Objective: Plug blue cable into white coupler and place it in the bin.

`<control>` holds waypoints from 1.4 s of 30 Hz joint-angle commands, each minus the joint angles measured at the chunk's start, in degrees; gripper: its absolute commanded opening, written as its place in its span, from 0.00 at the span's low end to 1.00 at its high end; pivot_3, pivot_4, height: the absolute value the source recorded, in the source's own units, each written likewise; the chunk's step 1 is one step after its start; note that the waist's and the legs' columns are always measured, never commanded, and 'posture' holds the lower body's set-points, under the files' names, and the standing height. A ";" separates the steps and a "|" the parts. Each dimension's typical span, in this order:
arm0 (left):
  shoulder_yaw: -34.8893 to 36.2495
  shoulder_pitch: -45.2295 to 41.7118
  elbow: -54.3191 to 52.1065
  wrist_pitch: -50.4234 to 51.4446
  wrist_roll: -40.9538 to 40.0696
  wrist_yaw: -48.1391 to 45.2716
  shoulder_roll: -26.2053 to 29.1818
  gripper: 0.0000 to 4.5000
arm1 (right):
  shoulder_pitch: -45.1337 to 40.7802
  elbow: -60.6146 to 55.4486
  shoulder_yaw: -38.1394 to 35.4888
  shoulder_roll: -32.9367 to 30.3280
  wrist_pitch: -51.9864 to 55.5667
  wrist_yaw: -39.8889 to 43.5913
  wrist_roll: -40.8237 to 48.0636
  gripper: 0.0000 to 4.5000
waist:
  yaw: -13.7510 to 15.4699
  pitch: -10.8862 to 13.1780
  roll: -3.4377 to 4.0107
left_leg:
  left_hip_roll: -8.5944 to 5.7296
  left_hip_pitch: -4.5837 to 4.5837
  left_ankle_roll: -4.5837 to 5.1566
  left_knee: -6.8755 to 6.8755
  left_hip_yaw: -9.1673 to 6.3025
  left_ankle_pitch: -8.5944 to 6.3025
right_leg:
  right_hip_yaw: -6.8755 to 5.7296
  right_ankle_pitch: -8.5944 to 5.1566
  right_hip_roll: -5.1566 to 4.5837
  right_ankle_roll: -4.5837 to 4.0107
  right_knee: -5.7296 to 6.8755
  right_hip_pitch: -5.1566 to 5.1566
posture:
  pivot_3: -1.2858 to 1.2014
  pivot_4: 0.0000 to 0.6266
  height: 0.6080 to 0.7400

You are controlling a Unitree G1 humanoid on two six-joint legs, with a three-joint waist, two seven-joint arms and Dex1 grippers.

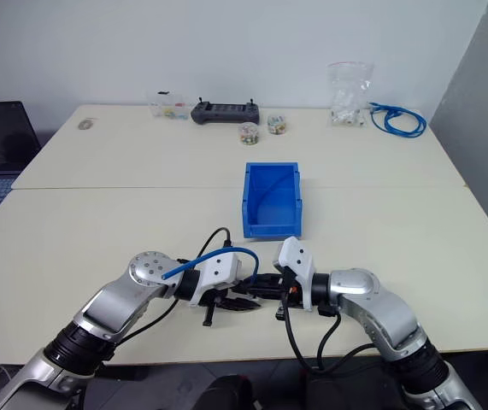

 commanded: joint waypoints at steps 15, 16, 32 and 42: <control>-0.36 1.53 -0.08 0.22 1.26 0.54 0.02 0.18 | -0.09 5.14 2.57 -0.81 -10.41 6.78 -7.56 0.01 | -0.10 -0.06 0.01 | 0.00 0.05 0.00 0.00 0.02 0.00 | -0.01 0.00 0.00 0.00 0.05 0.00 | 0.52 0.24 1.00; -0.33 1.52 -0.05 0.17 1.28 0.59 -0.01 0.18 | -0.16 5.41 2.62 -0.62 -10.62 6.95 -7.73 0.01 | -0.10 -0.06 0.01 | 0.00 0.05 0.00 0.00 0.02 0.00 | -0.01 0.00 0.00 0.00 0.05 0.01 | 0.52 0.24 1.00; 0.27 2.20 -0.84 -0.37 0.92 1.14 -0.36 0.18 | -2.87 14.63 4.47 0.15 -12.54 13.96 -8.82 0.01 | -0.17 -0.43 0.10 | 0.00 0.13 0.00 -0.01 0.03 0.00 | 0.00 0.01 0.01 -0.03 0.10 0.04 | 0.52 0.24 1.00; 0.75 2.37 -1.09 -1.03 0.51 1.10 -0.62 0.18 | -4.42 20.55 5.23 0.33 -15.69 17.10 -11.09 0.01 | -0.19 -0.66 0.23 | 0.00 0.16 0.00 -0.01 0.05 0.00 | 0.00 0.04 0.01 -0.07 0.11 0.06 | 0.52 0.24 1.00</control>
